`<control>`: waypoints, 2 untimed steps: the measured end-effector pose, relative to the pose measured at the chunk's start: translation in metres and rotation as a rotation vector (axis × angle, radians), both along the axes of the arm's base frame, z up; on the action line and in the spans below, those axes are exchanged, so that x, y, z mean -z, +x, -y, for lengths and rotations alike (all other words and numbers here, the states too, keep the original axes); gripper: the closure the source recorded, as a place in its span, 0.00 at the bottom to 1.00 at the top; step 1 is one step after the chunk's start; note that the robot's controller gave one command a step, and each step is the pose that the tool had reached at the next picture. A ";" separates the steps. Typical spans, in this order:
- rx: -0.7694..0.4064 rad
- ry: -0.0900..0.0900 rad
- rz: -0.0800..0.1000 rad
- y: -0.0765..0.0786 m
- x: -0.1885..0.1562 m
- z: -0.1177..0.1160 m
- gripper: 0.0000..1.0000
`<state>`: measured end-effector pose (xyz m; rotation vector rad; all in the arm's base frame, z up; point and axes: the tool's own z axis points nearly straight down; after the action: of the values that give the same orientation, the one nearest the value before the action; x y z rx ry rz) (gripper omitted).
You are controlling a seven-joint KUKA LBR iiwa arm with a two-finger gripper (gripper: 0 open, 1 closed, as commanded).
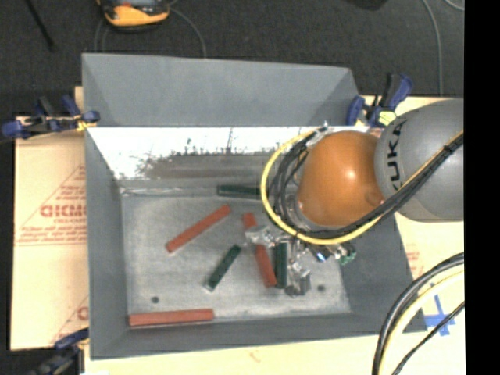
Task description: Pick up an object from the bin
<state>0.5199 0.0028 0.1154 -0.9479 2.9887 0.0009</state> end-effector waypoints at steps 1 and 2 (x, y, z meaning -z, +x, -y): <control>-0.638 -0.004 0.005 0.028 0.043 0.039 1.00; -0.637 -0.004 0.005 0.028 0.043 0.039 1.00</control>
Offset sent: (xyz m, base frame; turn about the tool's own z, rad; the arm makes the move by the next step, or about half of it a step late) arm 0.0000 0.0000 0.0000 0.0000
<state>0.5477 -0.0365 0.0728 -1.8344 2.5387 -0.0041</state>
